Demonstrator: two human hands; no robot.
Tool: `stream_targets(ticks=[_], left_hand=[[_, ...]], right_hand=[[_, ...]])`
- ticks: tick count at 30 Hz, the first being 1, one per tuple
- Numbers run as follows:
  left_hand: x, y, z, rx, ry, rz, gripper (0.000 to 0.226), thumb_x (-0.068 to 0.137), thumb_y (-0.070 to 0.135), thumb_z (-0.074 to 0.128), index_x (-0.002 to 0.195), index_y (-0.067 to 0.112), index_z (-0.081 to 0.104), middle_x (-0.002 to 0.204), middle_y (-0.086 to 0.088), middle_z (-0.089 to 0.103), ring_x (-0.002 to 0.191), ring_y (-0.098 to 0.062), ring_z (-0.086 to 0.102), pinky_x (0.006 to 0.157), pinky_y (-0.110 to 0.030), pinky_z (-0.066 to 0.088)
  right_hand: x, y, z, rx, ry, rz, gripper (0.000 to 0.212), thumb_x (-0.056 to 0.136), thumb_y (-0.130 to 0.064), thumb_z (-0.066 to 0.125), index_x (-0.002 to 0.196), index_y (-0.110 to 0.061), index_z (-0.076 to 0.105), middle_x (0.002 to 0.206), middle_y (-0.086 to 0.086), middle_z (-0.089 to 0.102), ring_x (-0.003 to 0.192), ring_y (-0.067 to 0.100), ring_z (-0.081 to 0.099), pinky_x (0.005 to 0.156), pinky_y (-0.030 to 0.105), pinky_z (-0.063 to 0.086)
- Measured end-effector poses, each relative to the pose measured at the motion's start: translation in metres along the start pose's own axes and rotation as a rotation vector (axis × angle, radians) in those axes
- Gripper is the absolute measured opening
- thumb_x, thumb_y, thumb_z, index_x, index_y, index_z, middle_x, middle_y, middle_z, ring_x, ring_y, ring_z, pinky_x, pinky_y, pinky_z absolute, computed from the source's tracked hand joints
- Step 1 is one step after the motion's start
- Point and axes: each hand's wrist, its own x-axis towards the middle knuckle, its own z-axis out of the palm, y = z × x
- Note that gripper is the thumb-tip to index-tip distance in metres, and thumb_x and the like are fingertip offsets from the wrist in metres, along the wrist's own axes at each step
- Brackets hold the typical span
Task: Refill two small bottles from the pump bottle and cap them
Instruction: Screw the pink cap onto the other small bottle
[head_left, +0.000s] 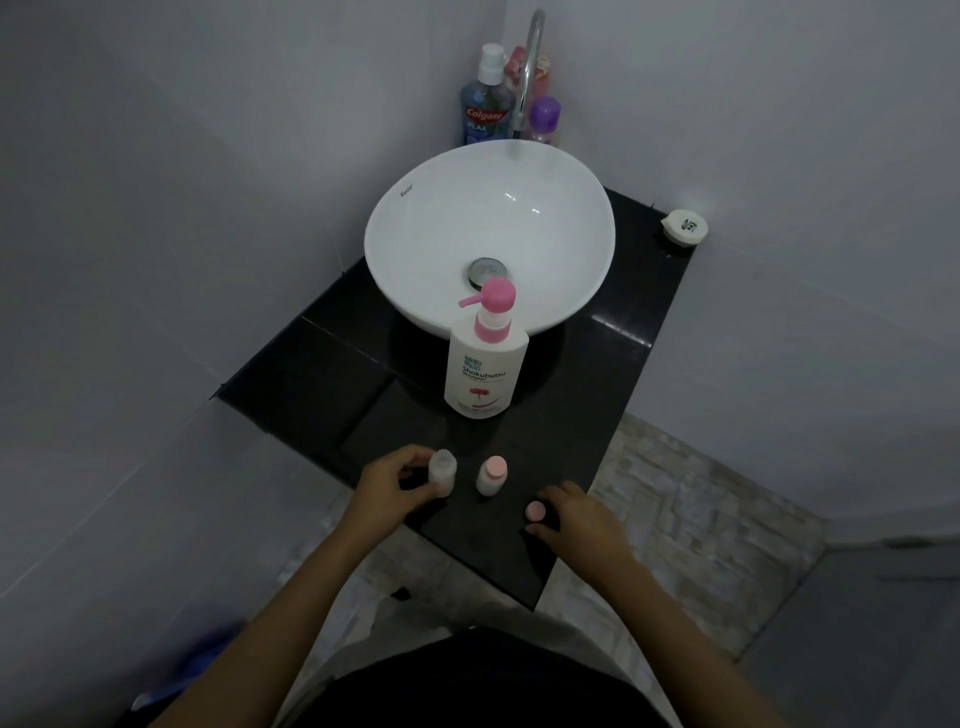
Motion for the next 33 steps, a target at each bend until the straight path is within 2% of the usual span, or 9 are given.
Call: stream_targets(ticks=[4, 8, 11, 14, 17, 20, 26, 29, 33], left_hand=[[-0.006, 0.005, -0.008, -0.103, 0.058, -0.026, 0.034, 0.075, 0.006, 0.076, 0.105, 0.019, 0.065, 0.105, 0.005, 0.068, 0.101, -0.006, 0.064, 0.090, -0.022, 0.049], [-0.015, 0.027, -0.020, -0.256, 0.132, -0.027, 0.031, 0.078, 0.004, 0.072, 0.098, 0.026, 0.064, 0.094, 0.011, 0.071, 0.087, 0.004, 0.066, 0.074, -0.011, 0.053], [-0.022, 0.049, -0.029, -0.361, 0.146, -0.013, 0.031, 0.081, 0.006, 0.067, 0.100, 0.030, 0.064, 0.090, 0.024, 0.071, 0.084, 0.007, 0.065, 0.068, -0.007, 0.051], [-0.028, 0.073, -0.037, -0.444, 0.114, 0.003, 0.029, 0.079, 0.020, 0.066, 0.103, 0.035, 0.064, 0.095, 0.028, 0.070, 0.088, 0.007, 0.065, 0.067, -0.006, 0.050], [-0.031, 0.097, -0.042, -0.483, 0.055, 0.057, 0.031, 0.073, 0.032, 0.065, 0.102, 0.040, 0.067, 0.103, 0.024, 0.070, 0.094, 0.003, 0.065, 0.070, -0.009, 0.051], [-0.032, 0.116, -0.044, -0.482, 0.026, 0.117, 0.028, 0.071, 0.034, 0.067, 0.098, 0.041, 0.068, 0.103, 0.021, 0.070, 0.095, 0.001, 0.066, 0.070, -0.012, 0.052], [-0.031, 0.137, -0.040, -0.513, -0.014, 0.179, 0.025, 0.074, 0.027, 0.065, 0.098, 0.029, 0.068, 0.098, 0.017, 0.071, 0.090, 0.001, 0.065, 0.070, -0.012, 0.052], [-0.031, 0.141, -0.039, -0.521, -0.014, 0.176, 0.028, 0.074, 0.027, 0.065, 0.101, 0.023, 0.067, 0.100, 0.015, 0.071, 0.092, -0.001, 0.065, 0.070, -0.013, 0.053], [-0.033, 0.144, -0.038, -0.514, -0.010, 0.166, 0.027, 0.074, 0.030, 0.065, 0.100, 0.026, 0.070, 0.102, 0.013, 0.070, 0.090, -0.004, 0.065, 0.067, -0.017, 0.055]], right_hand=[[0.006, -0.002, 0.004, -0.037, -0.017, -0.010, 0.043, 0.088, -0.039, 0.059, 0.125, -0.020, 0.051, 0.119, 0.002, 0.053, 0.098, 0.021, 0.060, 0.077, 0.034, 0.052], [0.011, -0.004, 0.003, -0.013, 0.003, -0.009, 0.022, 0.090, -0.030, 0.056, 0.106, -0.015, 0.055, 0.108, 0.006, 0.056, 0.087, 0.021, 0.059, 0.071, 0.032, 0.051], [0.012, -0.009, -0.010, 0.218, 0.101, 0.095, 0.005, 0.086, -0.020, 0.058, 0.088, -0.016, 0.055, 0.094, 0.005, 0.058, 0.075, 0.014, 0.054, 0.061, 0.023, 0.042], [0.010, -0.021, -0.043, 0.529, 0.238, 0.145, 0.007, 0.085, -0.017, 0.065, 0.085, -0.021, 0.059, 0.086, 0.002, 0.063, 0.073, 0.013, 0.060, 0.059, 0.019, 0.042], [0.001, -0.043, -0.094, 0.797, 0.305, 0.060, 0.008, 0.086, -0.020, 0.065, 0.087, -0.027, 0.061, 0.083, 0.000, 0.068, 0.069, 0.014, 0.068, 0.054, 0.020, 0.050], [-0.016, -0.067, -0.142, 0.998, 0.340, -0.114, 0.013, 0.085, -0.012, 0.065, 0.093, -0.022, 0.062, 0.082, 0.006, 0.073, 0.067, 0.015, 0.071, 0.049, 0.018, 0.051], [-0.045, -0.099, -0.177, 0.976, 0.276, -0.397, 0.021, 0.081, -0.017, 0.070, 0.102, -0.017, 0.068, 0.089, 0.002, 0.073, 0.077, 0.015, 0.069, 0.058, 0.012, 0.050], [-0.049, -0.101, -0.179, 0.869, 0.289, -0.398, 0.024, 0.083, -0.013, 0.069, 0.106, -0.017, 0.067, 0.094, 0.001, 0.072, 0.079, 0.012, 0.068, 0.061, 0.011, 0.050], [-0.051, -0.096, -0.182, 0.718, 0.277, -0.441, 0.028, 0.081, -0.009, 0.069, 0.107, -0.022, 0.067, 0.101, -0.002, 0.070, 0.086, 0.012, 0.066, 0.066, 0.015, 0.053]])
